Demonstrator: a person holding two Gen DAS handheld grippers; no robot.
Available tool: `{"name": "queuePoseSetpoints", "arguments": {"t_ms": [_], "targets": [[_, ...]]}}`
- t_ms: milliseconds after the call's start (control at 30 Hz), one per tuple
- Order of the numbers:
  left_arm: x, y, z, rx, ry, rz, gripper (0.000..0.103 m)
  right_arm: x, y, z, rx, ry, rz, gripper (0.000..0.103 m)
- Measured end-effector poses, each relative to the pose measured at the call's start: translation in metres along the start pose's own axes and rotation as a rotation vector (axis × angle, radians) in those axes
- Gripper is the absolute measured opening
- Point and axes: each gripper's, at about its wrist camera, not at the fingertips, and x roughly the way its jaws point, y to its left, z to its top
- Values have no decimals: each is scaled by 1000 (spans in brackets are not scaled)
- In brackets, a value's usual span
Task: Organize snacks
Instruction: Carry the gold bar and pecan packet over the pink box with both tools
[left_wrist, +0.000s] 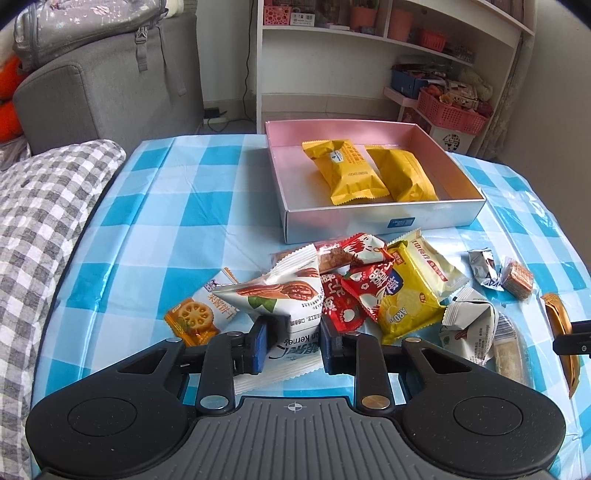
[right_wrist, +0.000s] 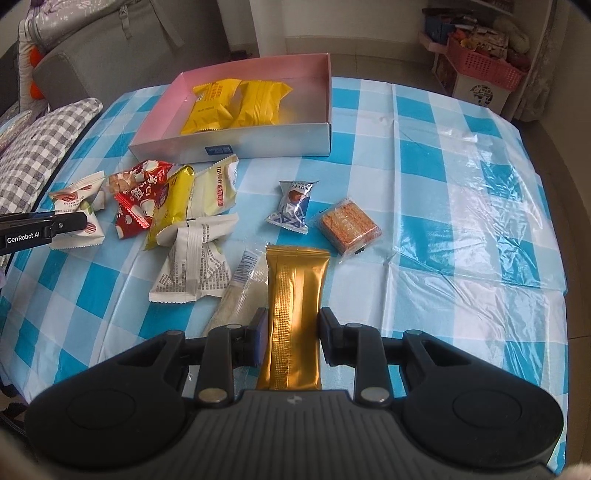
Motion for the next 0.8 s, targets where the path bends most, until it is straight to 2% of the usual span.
{"name": "queuePoseSetpoints", "arguments": {"t_ms": [400,800], "targets": [[-15,-7,27,-4,-88,-19,26,-2,-1,41,86,-97,33,26],[12,-21,58,-12,-143,-25,26,21,8,79,118,-181,35,26]]}}
